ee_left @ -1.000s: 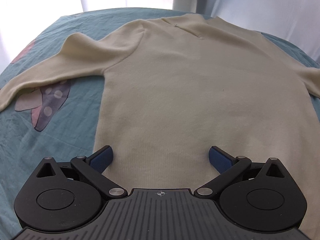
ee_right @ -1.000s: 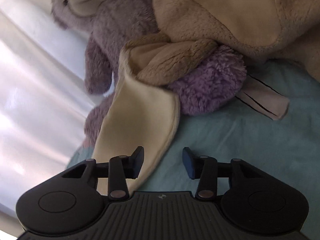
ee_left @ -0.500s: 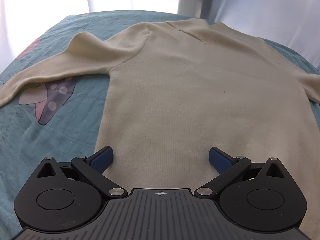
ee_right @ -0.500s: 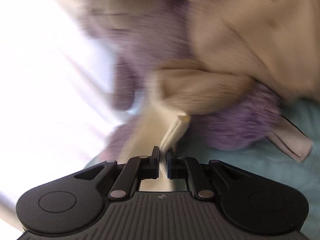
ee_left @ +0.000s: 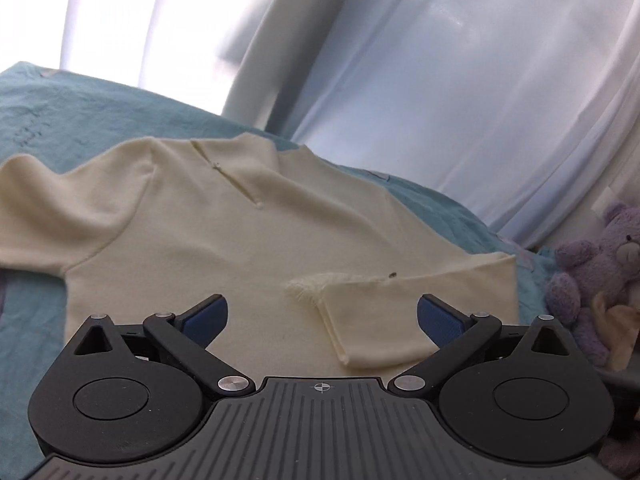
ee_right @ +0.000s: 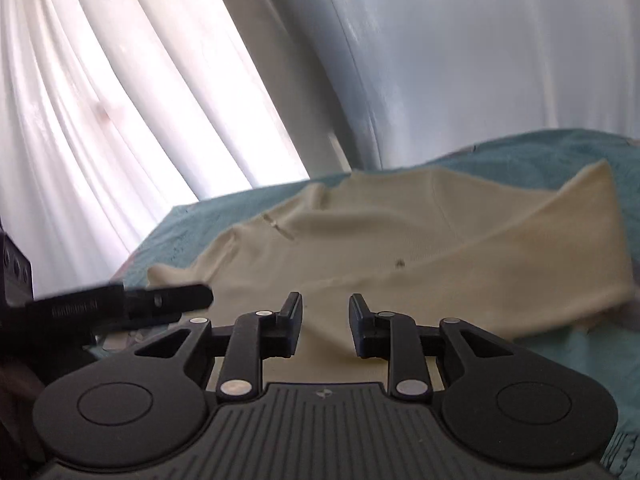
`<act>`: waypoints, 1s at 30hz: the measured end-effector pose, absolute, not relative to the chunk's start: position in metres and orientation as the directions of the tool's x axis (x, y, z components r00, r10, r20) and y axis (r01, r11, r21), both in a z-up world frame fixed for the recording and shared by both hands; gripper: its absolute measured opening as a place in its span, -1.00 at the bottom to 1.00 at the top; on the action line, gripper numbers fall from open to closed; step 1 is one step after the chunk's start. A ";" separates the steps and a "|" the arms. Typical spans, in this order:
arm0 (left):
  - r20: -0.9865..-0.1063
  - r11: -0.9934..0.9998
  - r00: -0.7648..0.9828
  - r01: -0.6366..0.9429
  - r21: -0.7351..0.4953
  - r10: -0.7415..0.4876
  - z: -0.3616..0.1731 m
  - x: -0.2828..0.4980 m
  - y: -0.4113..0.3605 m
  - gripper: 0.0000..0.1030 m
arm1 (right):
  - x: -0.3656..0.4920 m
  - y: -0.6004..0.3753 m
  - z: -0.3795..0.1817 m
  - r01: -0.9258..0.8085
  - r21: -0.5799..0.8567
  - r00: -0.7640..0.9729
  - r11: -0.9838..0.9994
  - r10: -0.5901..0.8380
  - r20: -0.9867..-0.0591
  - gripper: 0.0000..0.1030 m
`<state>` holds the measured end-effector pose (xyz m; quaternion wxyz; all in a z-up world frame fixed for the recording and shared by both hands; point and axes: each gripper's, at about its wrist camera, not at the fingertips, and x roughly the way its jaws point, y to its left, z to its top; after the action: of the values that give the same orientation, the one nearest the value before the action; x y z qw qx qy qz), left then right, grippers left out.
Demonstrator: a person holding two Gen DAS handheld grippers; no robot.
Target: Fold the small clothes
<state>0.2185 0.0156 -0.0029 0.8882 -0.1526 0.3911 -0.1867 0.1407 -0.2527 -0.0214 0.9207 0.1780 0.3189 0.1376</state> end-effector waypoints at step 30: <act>-0.681 0.917 0.615 0.235 -0.322 -0.397 0.006 0.296 0.024 -0.88 | 0.143 -0.296 -0.025 0.055 0.379 0.783 0.924 0.196 -0.591 -0.38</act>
<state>0.2959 0.0238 0.0058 0.8930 -0.1009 0.4013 -0.1768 0.1429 -0.2959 -0.0250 0.9245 0.1917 0.3273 0.0380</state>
